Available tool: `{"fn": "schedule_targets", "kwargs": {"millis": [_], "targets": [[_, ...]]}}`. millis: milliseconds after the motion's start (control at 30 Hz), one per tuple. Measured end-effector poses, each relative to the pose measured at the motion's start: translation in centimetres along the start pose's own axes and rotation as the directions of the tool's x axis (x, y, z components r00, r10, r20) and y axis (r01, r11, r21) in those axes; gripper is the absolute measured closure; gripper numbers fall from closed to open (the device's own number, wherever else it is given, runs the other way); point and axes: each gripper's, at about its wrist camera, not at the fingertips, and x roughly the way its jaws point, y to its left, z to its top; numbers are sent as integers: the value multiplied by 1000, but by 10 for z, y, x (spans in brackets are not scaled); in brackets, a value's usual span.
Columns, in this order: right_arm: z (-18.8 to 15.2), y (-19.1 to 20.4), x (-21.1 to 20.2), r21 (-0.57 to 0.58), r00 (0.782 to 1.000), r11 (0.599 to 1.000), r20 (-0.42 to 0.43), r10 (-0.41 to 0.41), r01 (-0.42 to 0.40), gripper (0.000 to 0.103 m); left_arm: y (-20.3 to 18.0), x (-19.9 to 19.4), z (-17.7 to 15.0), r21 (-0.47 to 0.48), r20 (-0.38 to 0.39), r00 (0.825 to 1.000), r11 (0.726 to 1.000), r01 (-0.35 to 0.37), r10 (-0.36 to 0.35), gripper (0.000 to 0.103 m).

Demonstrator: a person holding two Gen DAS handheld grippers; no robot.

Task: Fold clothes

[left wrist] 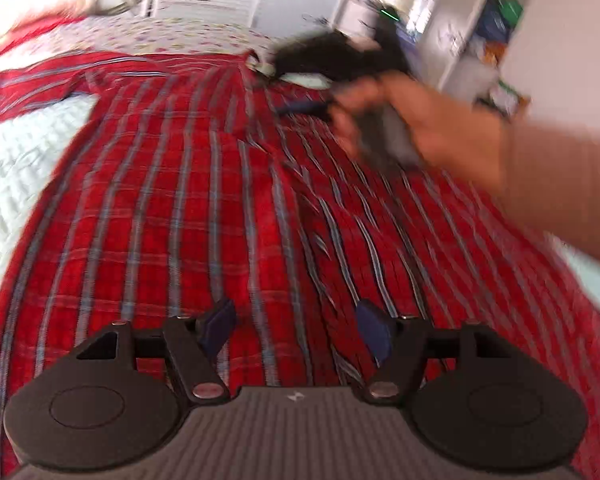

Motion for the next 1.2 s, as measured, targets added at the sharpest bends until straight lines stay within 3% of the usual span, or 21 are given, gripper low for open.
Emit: {"fn": "schedule_targets", "kwargs": {"millis": [100,133,167,300,367,467,567,600,667,733,800,833,967,1000,1067,1133,1200], "targets": [[7,4,20,7,997,998,-53,58,-58,55,0,5,0,1,6,999,999,32,-32,28],[9,6,26,-4,996,998,-68,55,-55,65,0,5,-1,6,8,999,999,43,-43,27],[11,6,31,-21,996,999,-82,34,-36,103,0,5,-2,10,9,998,998,55,-55,27],[21,-4,23,-34,996,998,-58,-61,59,103,8,2,-9,37,30,994,994,102,-103,26],[24,-16,21,12,997,998,-53,-55,56,103,14,1,-10,41,29,992,992,118,-119,26],[20,-17,27,-13,997,999,-64,-46,45,103,16,-1,-9,48,16,991,990,134,-135,26],[20,-25,24,24,998,999,-63,-23,24,103,25,-7,1,-56,-12,981,979,195,-196,28],[18,-27,21,35,998,999,-59,-16,18,103,33,-11,7,-118,6,973,966,228,-229,28],[13,-28,14,37,999,999,-43,-15,17,103,49,-18,24,-202,107,968,948,245,-227,28],[11,-30,11,46,999,999,-21,-27,28,103,52,-17,49,-167,238,967,976,136,-94,26],[9,-35,6,82,1000,996,-3,-23,23,103,53,-10,70,-133,359,932,991,3,45,26],[8,-37,5,91,1000,996,-8,-13,13,103,53,-1,78,-120,411,905,991,-67,111,26],[17,-35,-2,51,999,998,-23,-32,33,102,58,49,77,-145,440,835,944,-298,331,23],[22,-34,-6,41,999,998,-7,-45,45,98,60,61,71,-144,414,836,933,-331,361,22],[36,-34,-12,28,998,998,29,-52,52,97,68,77,66,-183,309,870,921,-343,385,22],[53,-33,-9,-5,994,996,57,-91,92,97,77,76,63,-242,308,860,907,-344,408,18],[70,-33,1,-4,993,995,60,-103,104,96,87,73,58,-299,330,860,907,-295,389,16]]}}
